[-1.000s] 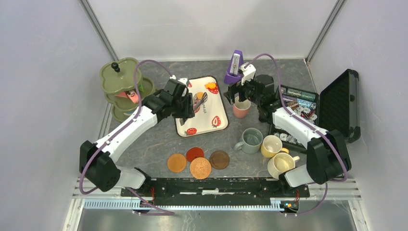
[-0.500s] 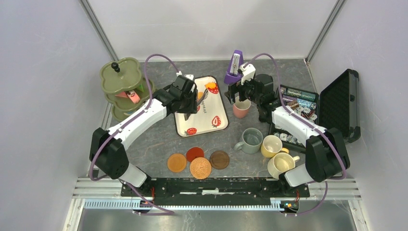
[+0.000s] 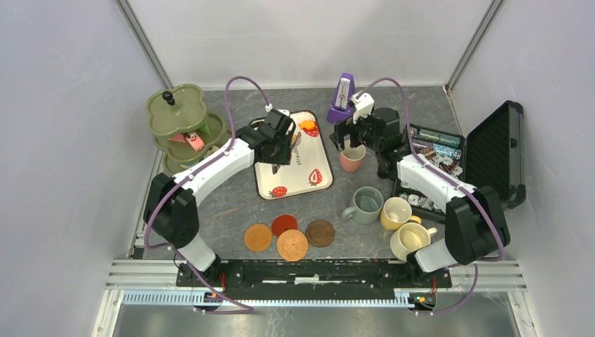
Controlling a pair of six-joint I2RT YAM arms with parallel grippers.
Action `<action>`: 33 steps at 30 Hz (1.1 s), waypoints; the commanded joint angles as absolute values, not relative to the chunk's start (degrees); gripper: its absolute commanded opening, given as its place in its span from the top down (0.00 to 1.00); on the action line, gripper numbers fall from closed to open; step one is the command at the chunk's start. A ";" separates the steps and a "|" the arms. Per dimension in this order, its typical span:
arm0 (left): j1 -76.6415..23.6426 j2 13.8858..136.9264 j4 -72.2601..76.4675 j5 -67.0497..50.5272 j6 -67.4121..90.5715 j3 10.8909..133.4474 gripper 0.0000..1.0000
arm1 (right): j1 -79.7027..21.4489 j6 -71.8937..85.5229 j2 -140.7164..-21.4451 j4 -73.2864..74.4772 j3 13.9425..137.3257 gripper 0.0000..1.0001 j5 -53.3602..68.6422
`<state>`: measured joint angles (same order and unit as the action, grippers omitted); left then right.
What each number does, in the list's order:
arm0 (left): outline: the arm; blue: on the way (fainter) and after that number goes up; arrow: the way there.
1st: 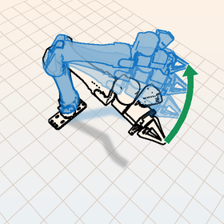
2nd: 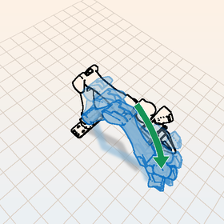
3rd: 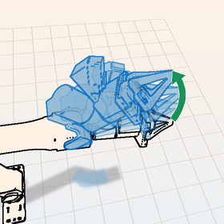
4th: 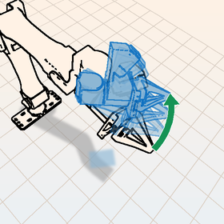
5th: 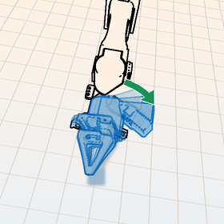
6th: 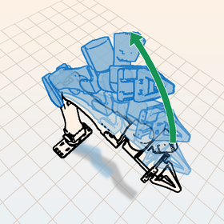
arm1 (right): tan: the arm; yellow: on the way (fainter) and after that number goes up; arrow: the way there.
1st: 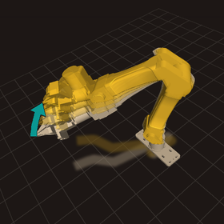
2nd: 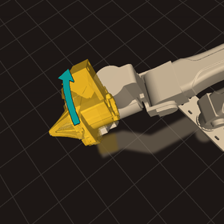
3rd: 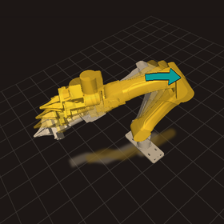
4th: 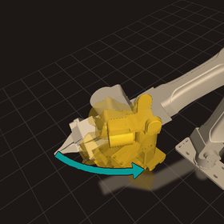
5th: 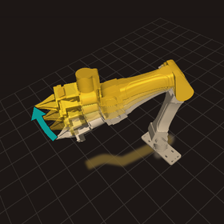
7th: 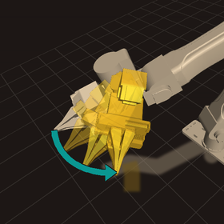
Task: Serve the afternoon tea
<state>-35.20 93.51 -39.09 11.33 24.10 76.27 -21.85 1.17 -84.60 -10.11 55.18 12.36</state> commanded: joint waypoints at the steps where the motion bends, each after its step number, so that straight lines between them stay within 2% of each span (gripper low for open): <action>1: -35.86 94.49 -38.34 14.75 20.56 79.49 0.48 | -21.54 0.50 -85.38 -10.89 57.79 0.02 11.97; 8: -36.47 96.80 -38.69 16.67 19.65 80.72 0.49 | -21.47 0.51 -85.30 -10.85 57.81 0.02 12.04; 12: -36.67 98.28 -39.58 17.26 19.40 81.92 0.52 | -21.45 0.48 -85.48 -10.90 57.83 0.02 12.15; 24: -36.91 100.74 -39.59 17.21 18.83 82.79 0.51 | -21.42 0.46 -85.45 -10.79 57.89 0.02 12.22; 33: -37.40 98.49 -40.41 19.51 18.54 83.38 0.61 | -21.45 0.52 -85.26 -10.68 57.81 0.02 12.03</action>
<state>-36.91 100.88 -40.62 16.73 21.15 80.53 -21.63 1.17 -85.25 -9.52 55.18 12.36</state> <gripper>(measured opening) 0.440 0.979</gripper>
